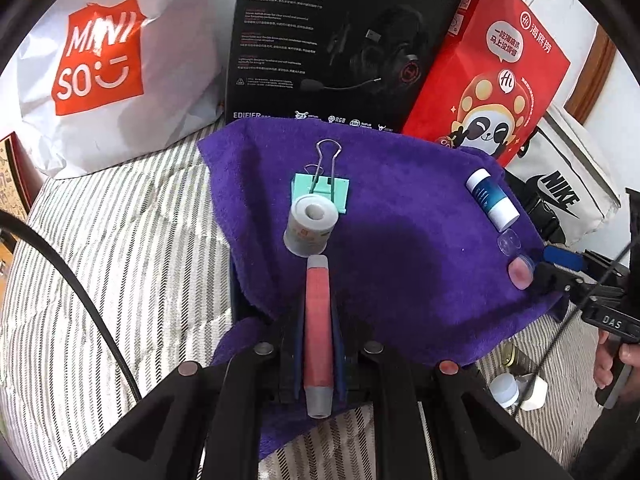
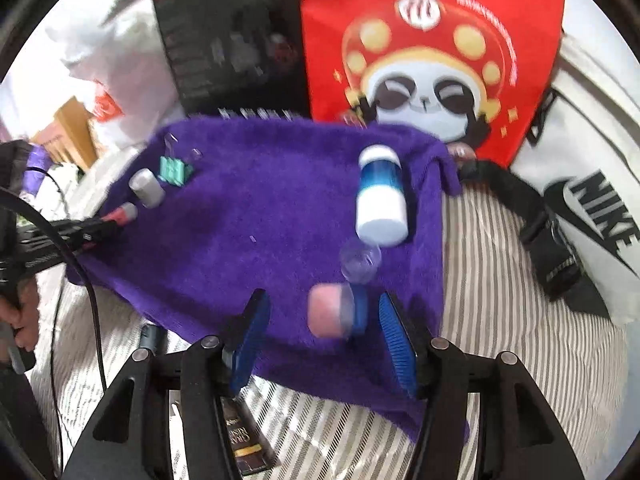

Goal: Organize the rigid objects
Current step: 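Open the left tool to release the highlighter on the towel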

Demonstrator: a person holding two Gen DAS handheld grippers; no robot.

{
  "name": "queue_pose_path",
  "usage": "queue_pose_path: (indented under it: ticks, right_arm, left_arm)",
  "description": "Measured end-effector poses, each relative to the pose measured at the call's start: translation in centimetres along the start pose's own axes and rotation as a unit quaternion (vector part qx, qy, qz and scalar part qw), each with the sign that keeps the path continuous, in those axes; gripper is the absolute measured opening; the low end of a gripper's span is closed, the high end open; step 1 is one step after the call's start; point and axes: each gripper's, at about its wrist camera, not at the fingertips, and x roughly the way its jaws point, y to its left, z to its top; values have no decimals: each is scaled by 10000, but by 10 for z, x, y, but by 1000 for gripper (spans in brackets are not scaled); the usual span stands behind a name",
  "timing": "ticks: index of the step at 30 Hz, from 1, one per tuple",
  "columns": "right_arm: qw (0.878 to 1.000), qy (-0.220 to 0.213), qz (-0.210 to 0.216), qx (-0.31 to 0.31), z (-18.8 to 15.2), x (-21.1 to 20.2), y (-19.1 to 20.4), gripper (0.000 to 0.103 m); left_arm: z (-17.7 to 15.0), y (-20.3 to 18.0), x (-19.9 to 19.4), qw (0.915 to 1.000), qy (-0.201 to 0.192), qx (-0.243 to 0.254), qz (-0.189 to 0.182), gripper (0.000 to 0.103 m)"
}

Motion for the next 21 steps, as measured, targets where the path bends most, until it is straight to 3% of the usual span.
queue_pose_path:
  ticks: [8,21]
  right_arm:
    - [9960,-699,474,287,-3,-6,-11,57]
    - [9944,-778,616,363,-19,-14,-11,60]
  left_arm:
    - [8,-9,11,9991,177,200,341,12]
    - [5,-24,21,9934,362,631,883,13]
